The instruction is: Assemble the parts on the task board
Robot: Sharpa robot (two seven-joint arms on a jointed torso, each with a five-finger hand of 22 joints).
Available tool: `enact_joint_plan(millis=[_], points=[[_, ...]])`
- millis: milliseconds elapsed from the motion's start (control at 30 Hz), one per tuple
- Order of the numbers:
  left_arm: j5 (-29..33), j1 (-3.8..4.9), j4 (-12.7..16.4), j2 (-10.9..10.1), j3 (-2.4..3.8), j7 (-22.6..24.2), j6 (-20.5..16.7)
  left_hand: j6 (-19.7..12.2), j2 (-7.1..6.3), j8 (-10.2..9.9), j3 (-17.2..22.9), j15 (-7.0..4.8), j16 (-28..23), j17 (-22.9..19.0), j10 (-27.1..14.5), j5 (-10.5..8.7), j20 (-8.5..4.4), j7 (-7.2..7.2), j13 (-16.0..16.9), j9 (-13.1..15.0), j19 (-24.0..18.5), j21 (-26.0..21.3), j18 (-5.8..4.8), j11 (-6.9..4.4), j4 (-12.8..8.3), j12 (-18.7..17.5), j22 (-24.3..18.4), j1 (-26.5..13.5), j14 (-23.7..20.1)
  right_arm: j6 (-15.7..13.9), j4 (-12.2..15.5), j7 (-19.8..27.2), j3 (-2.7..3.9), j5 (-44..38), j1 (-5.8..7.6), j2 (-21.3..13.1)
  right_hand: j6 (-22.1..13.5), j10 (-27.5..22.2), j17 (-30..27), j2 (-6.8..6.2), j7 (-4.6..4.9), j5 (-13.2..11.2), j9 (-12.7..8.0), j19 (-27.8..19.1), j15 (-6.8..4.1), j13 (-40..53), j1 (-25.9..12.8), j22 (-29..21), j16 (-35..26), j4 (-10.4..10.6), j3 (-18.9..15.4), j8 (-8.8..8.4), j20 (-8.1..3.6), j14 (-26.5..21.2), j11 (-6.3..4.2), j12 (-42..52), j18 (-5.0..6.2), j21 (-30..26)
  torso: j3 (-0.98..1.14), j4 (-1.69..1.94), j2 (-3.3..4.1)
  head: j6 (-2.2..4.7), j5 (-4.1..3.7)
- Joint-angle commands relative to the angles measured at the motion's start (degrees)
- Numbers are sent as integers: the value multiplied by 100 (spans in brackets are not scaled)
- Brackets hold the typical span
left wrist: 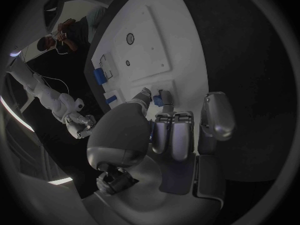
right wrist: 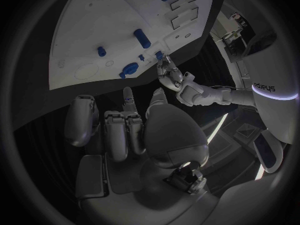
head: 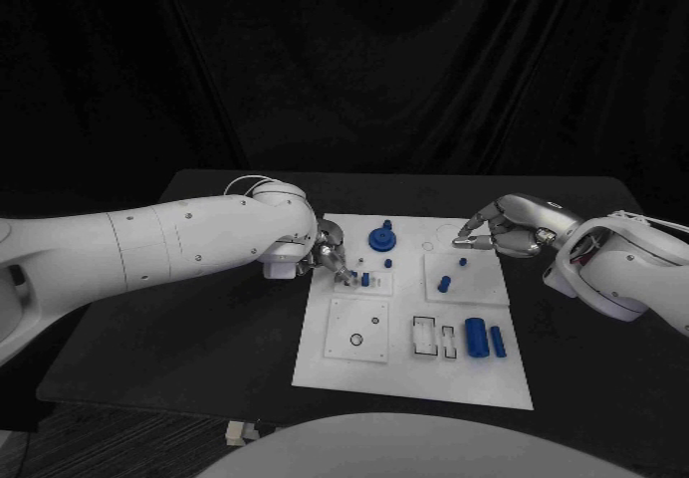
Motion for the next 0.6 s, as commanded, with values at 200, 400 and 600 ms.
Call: enact_joint_plan(millis=[200,400,600], points=[[34,-9,-4,13,4,346,-227,-38,32,11,2,44,-45,1347,549,50,-6,8,1463,110,-40,-35,48,38,-28,-36,911,74,512,24,7,-79,3,-12,-14,-2,53,618,1509,17,5,30,-8,-24,42,1499,33,959,17,3,-34,-37,9,601,40,13,57,-30,1,-1,-3,-1,2],[67,-9,38,-50,4,315,-186,-7,70,-52,-24,60,-36,1352,550,136,9,8,1465,-18,-46,-42,49,56,-64,-32,912,186,512,-20,17,-40,3,-12,-14,-1,55,618,1509,24,5,30,-8,-29,43,1499,35,956,17,4,-36,-37,9,601,41,13,60,-41,-1,-5,4,-1,2],[102,-7,325,-395,5,283,-97,97,34,190,-12,41,57,1408,598,273,-4,-33,1507,87,-3,49,37,35,-342,65,933,526,546,-122,100,5,4,-14,-14,-25,21,618,1509,-58,-7,368,-23,-16,15,1499,645,961,17,-195,38,-91,-10,601,5,13,59,-41,-6,-10,-6,-1,-13]])
